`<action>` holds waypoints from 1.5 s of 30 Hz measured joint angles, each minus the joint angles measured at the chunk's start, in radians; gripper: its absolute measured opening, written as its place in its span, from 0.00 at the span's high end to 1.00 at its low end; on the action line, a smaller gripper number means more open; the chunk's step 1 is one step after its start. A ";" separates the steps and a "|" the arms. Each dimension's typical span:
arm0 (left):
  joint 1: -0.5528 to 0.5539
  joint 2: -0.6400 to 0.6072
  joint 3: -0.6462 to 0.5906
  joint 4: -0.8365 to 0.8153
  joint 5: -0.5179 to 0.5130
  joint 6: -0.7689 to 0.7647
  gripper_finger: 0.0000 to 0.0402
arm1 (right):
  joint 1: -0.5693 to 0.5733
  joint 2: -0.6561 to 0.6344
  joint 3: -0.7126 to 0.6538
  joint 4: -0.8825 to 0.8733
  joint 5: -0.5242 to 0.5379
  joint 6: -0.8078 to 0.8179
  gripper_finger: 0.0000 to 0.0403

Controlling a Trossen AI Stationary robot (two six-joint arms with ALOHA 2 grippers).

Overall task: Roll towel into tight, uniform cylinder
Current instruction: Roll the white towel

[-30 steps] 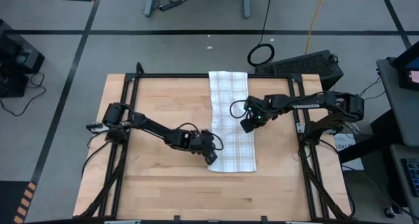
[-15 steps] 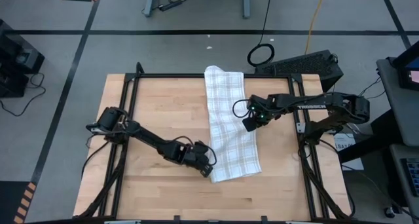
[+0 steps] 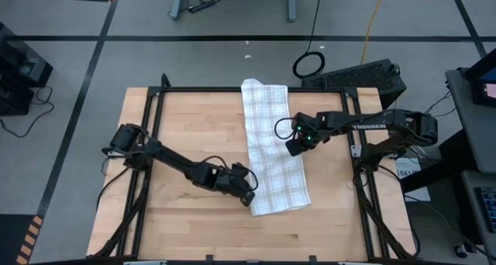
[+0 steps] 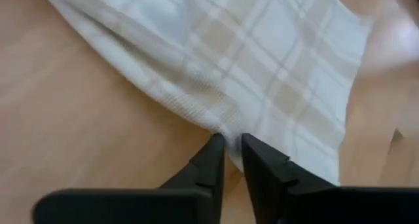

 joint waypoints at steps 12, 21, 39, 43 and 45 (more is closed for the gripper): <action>0.017 -0.072 -0.002 -0.128 0.041 0.003 0.77 | 0.065 0.000 0.000 0.024 0.002 0.078 0.98; 0.012 -0.120 -0.001 -0.141 0.115 0.009 0.77 | 0.084 -0.152 0.001 -0.207 -0.074 0.134 0.77; -0.061 -0.117 -0.042 -0.078 0.127 -0.060 0.62 | 0.614 -0.165 0.000 -0.188 0.085 0.690 0.64; -0.077 -0.108 -0.042 -0.026 0.127 -0.040 0.56 | 0.671 -0.083 0.000 -0.103 0.086 0.710 0.60; -0.083 -0.107 -0.043 -0.004 0.131 -0.024 0.55 | 0.685 -0.039 0.000 -0.057 0.079 0.714 0.59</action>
